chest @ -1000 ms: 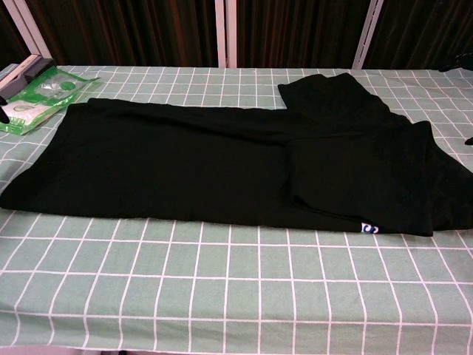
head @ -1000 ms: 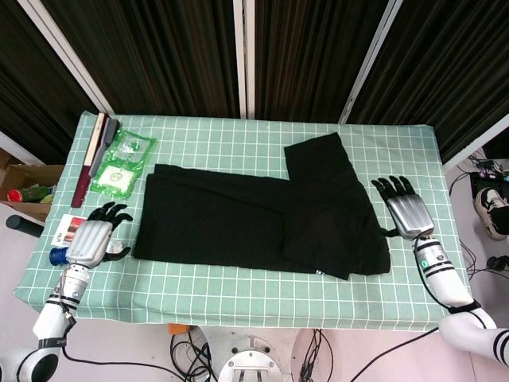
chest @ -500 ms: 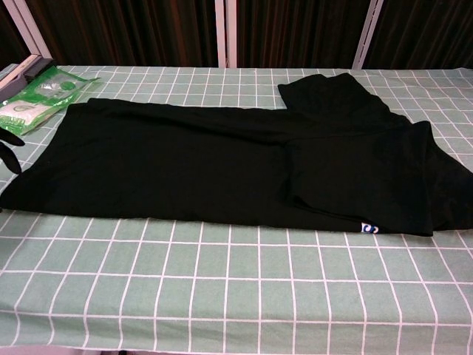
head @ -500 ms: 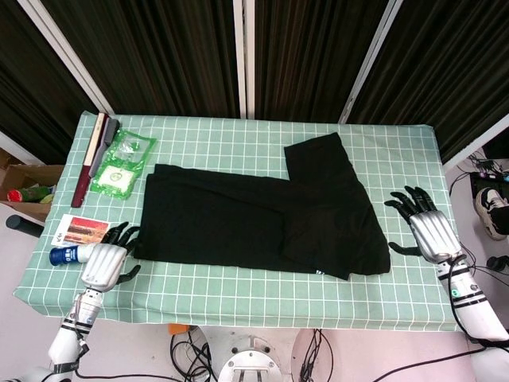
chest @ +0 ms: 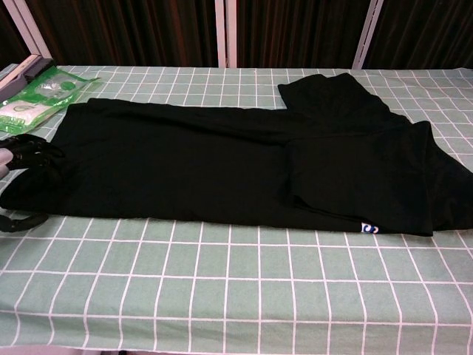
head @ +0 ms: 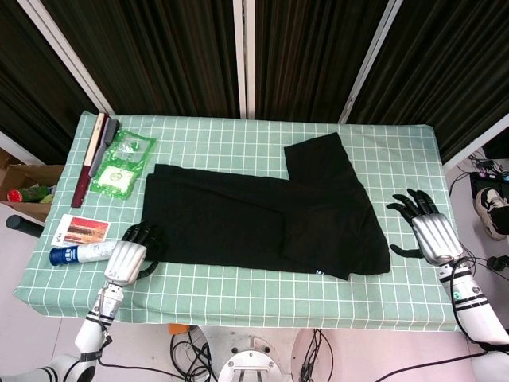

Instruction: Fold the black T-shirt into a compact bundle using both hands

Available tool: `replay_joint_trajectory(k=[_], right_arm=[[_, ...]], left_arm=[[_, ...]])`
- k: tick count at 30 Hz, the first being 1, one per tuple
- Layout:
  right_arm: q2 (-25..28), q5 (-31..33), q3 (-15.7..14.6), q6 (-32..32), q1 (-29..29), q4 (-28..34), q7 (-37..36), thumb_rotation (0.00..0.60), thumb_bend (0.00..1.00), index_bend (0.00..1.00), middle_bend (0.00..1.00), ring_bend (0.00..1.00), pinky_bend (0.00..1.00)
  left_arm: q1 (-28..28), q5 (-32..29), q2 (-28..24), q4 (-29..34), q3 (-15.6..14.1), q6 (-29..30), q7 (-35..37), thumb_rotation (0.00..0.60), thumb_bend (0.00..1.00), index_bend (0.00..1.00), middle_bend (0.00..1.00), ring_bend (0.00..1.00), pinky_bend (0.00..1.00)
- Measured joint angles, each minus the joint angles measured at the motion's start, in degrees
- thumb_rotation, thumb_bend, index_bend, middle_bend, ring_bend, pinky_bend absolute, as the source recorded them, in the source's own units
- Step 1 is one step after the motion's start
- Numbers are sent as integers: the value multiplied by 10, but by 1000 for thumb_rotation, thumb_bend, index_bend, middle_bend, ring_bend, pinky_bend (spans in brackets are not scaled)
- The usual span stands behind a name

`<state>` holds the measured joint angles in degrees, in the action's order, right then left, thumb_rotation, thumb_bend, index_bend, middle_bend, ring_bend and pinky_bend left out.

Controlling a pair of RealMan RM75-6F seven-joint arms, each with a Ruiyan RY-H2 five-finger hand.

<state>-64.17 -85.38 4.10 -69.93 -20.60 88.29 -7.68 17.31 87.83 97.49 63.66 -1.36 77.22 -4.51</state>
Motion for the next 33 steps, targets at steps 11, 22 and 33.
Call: replay_joint_trajectory(k=[11,22,33], right_arm=[[-10,-2,-8,-1,9,-11,-36,600,151,308,176,0,0],[-52,-28,-43,-13,34,-59,-62,600,176,428,230,0,35],[-138,-64,-74,-30,54,-167,-52,600,153,444,232,0,36]], left_arm=[[21,15,35,-56,12,-6,50,600,292,554,244,116,201],[30,19,57,-96,28,11,113,600,446,663,315,153,202],[25,13,65,-98,28,13,145,600,460,673,321,153,202]])
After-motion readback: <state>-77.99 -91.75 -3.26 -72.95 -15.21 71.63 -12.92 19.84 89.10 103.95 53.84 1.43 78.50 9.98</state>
